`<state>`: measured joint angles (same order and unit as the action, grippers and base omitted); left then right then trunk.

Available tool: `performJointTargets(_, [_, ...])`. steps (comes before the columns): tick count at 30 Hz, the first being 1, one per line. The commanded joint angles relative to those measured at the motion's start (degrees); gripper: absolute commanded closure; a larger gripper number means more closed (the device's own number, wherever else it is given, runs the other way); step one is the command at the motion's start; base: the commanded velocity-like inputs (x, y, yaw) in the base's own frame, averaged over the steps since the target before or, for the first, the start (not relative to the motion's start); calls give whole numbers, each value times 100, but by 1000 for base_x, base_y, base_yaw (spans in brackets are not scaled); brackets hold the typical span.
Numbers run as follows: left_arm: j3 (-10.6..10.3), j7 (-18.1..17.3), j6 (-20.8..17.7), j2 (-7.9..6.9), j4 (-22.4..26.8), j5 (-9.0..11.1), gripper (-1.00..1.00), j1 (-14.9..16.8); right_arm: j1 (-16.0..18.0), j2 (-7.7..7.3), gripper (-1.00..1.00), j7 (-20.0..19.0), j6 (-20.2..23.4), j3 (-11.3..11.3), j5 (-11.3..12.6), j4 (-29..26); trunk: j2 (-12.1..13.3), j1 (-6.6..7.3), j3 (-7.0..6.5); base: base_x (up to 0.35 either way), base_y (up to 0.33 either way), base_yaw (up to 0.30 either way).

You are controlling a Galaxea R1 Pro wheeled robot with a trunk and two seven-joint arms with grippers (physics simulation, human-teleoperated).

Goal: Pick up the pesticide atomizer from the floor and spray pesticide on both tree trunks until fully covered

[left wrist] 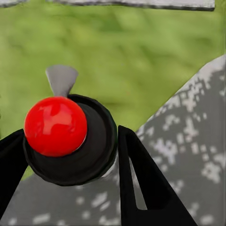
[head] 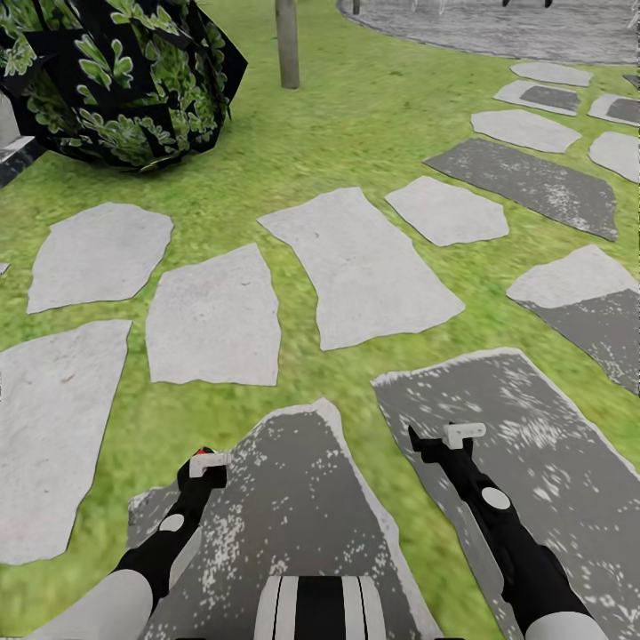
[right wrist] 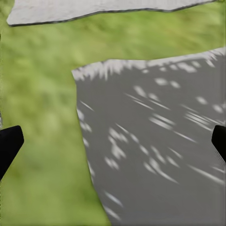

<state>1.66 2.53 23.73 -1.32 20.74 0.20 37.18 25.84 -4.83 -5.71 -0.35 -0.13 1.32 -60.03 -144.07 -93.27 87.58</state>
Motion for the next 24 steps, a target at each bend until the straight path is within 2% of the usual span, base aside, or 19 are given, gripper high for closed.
performJointTargets(1, [1, 2, 0, 0, 0, -3, 100, 0, 0, 0, -100, 0, 0, 2, 0, 0, 2, 2, -23, 0, 0, 0])
performJointTargets(3, [1, 2, 0, 0, 1, -3, 100, 0, 0, 0, -100, 0, 0, 1, 0, 0, 4, 7, -67, 0, 0, 0])
performJointTargets(12, [-16, -4, 0, 26, 40, -3, 100, 0, 0, 0, -100, 0, 0, -1, 0, -9, 4, 7, -67, 0, 0, 0])
performJointTargets(24, [-6, -24, -118, -8, 57, -4, 100, 0, 0, 7, -100, -2, 1, 5, 0, -37, 20, 38, -333, 0, 0, 0])
